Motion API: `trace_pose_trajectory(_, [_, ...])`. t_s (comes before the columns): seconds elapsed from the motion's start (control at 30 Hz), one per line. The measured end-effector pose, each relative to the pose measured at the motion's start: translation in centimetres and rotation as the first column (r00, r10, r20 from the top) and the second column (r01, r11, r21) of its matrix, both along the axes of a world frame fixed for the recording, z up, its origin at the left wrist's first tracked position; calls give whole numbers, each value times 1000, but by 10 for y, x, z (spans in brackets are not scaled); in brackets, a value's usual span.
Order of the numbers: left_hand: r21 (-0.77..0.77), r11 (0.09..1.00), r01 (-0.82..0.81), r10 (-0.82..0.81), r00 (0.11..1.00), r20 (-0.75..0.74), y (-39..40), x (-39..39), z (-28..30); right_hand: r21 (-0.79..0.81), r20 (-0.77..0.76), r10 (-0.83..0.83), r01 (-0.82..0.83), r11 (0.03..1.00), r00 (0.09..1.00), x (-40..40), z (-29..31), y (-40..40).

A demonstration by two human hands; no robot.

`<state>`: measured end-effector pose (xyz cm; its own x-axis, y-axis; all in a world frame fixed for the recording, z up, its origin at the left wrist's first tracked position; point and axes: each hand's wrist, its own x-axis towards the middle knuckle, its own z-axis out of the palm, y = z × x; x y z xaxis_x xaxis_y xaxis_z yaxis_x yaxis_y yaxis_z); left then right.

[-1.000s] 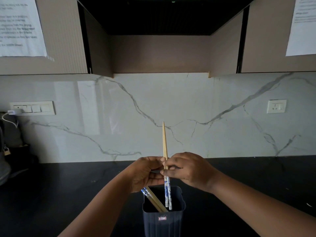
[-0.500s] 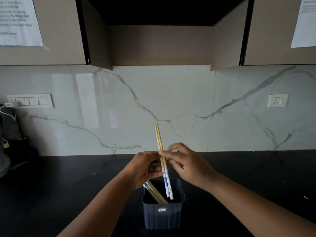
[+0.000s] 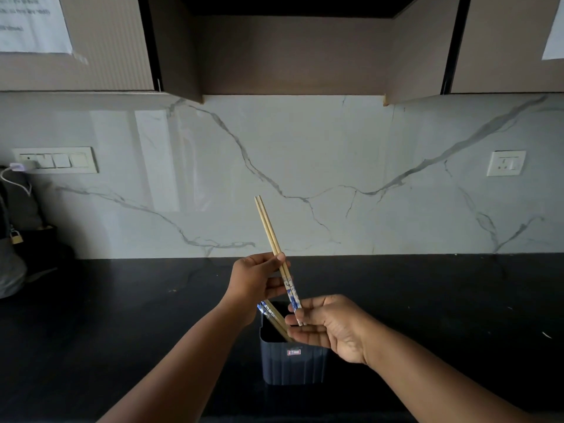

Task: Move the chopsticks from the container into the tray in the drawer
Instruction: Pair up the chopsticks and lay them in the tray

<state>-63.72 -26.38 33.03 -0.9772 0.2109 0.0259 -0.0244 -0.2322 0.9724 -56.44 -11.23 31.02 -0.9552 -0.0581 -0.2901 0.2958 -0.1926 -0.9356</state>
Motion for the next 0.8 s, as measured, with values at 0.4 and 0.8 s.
trace_pose_trajectory(0.4, [-37, 999, 18, -22, 993, -114, 5, 7, -11, 273, -102, 25, 4, 962, 994, 0, 0, -1])
trace_pose_trajectory(0.8, [-428, 882, -198, -59, 853, -518, -55, 15, -120, 681, -56, 180, -95, 726, 982, 18, -108, 18])
